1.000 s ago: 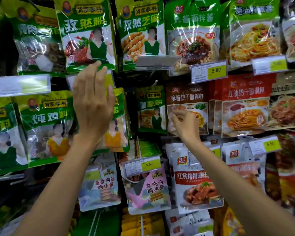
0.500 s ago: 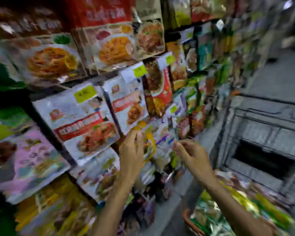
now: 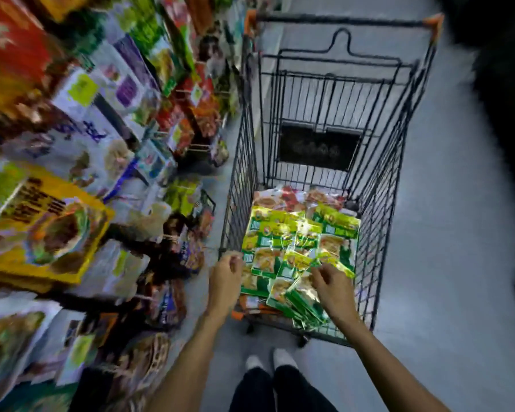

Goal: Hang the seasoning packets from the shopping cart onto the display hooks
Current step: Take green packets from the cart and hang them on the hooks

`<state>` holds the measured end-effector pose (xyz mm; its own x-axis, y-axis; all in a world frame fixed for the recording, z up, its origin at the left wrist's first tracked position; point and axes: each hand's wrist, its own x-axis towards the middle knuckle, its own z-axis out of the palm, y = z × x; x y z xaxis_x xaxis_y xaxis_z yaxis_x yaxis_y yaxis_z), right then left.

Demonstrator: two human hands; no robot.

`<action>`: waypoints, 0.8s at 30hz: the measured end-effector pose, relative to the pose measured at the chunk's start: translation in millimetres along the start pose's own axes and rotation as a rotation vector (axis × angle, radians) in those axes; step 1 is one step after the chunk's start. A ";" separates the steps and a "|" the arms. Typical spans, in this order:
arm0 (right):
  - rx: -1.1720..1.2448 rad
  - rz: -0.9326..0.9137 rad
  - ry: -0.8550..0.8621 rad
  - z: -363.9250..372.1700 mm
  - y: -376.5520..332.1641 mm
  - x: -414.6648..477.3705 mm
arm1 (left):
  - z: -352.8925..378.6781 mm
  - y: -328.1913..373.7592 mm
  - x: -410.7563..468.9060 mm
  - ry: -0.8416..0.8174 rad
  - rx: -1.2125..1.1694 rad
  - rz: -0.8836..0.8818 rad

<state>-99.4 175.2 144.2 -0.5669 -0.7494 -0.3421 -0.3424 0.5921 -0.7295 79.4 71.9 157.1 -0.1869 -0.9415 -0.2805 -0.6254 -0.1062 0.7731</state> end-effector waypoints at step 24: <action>-0.157 0.802 0.190 91.4 140.8 128.2 | 158.5 -109.1 159.9 -0.156 0.263 -0.245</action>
<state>-151.9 135.4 -56.5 -0.7950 -0.0292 -0.6059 0.1260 0.9691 -0.2121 -2.4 -16.3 -62.3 -0.1079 -0.8362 -0.5377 -0.8351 -0.2172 0.5054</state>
